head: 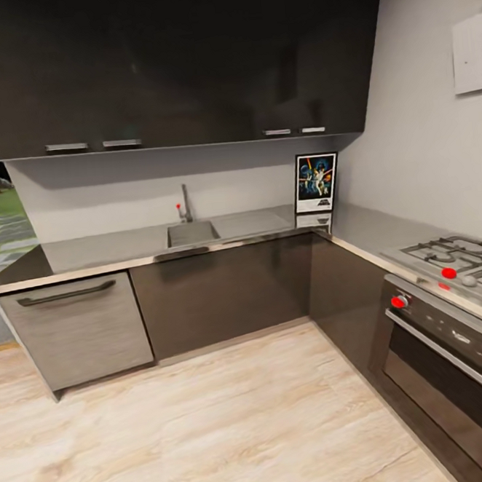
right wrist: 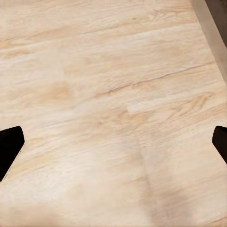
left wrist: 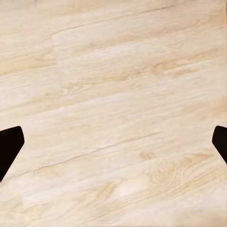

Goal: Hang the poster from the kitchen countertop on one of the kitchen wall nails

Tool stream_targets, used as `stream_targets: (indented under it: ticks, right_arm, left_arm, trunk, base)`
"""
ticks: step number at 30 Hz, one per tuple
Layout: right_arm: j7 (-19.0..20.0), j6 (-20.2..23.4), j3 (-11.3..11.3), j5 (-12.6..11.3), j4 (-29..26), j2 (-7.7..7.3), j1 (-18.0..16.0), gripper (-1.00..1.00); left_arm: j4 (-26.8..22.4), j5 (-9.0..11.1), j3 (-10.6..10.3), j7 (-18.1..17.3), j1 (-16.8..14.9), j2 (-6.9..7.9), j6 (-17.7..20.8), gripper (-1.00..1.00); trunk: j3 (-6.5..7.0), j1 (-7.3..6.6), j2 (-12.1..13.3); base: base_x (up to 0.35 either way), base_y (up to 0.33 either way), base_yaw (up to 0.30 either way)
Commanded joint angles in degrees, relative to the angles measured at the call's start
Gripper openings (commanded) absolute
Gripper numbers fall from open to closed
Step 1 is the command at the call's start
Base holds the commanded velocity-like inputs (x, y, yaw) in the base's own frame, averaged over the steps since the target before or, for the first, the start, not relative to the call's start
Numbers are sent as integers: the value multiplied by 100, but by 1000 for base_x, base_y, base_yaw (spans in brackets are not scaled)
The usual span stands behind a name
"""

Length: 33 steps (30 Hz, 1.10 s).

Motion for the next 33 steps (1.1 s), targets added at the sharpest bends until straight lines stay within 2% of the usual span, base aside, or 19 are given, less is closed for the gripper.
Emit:
stream_targets:
  ticks: [1,28,33]
  right_arm:
    - [-4,-16,0,4,3,1,-4,100]
    - [-4,-23,1,4,3,1,5,100]
    - [-4,-23,0,4,3,3,5,100]
  left_arm:
    - [-7,-3,3,-3,2,0,1,100]
    - [-7,-3,3,-3,2,0,-8,100]
    - [-7,-3,3,-3,2,0,-8,100]
  trunk:
    - [-1,3,-2]
    - [111,3,-2]
    - [119,3,-2]
  base:
    - [249,270,-265]
    - [215,296,-281]
    - [209,301,-123]
